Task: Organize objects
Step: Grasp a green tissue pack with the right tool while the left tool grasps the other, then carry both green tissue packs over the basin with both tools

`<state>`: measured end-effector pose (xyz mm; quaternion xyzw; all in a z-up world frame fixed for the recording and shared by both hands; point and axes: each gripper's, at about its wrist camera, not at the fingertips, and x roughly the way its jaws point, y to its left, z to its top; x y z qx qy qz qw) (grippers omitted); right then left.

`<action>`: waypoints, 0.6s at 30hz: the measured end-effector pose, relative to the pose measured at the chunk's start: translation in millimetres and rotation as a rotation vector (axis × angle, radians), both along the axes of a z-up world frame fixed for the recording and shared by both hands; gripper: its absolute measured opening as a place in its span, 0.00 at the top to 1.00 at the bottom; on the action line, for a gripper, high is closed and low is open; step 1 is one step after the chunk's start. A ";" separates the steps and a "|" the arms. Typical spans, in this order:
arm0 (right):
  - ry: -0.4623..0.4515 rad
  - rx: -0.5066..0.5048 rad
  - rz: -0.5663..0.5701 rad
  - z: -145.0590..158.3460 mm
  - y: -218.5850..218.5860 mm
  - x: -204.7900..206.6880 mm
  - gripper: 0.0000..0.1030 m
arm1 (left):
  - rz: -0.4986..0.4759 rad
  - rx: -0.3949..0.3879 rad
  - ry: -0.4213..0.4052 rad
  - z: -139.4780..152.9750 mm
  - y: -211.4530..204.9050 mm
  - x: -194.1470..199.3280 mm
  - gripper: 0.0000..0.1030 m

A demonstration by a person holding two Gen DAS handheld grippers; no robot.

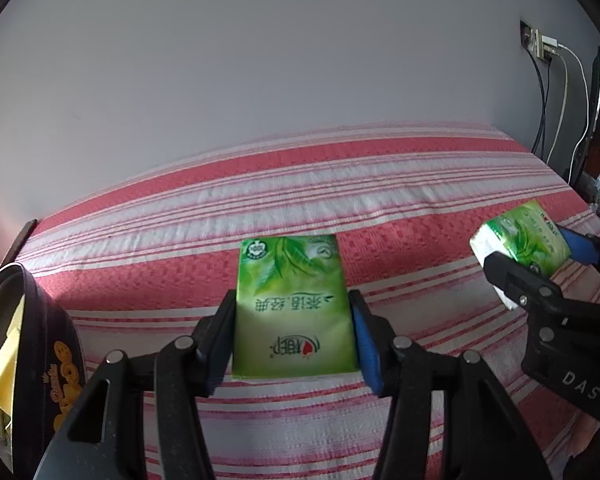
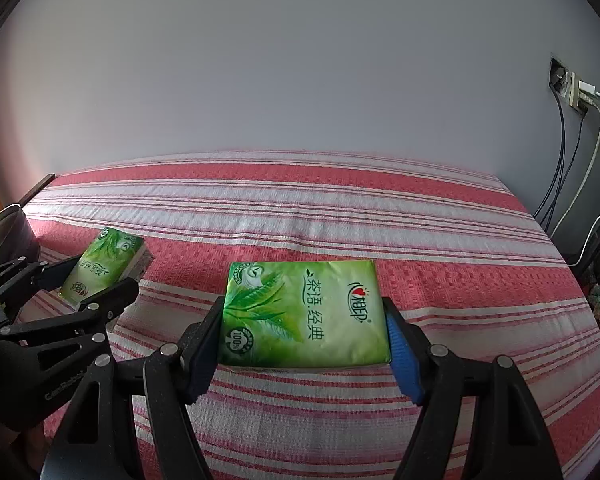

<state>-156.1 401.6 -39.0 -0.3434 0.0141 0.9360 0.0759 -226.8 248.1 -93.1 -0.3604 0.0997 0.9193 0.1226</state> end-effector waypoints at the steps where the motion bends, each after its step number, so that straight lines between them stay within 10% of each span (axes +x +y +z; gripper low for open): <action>1: 0.002 0.001 -0.001 0.2 -0.4 0.5 0.28 | 0.000 0.000 0.008 1.5 -1.3 0.7 0.49; 18: 0.056 0.018 -0.009 5.4 -0.6 6.9 0.28 | 0.025 0.000 0.100 12.6 -9.8 16.4 0.49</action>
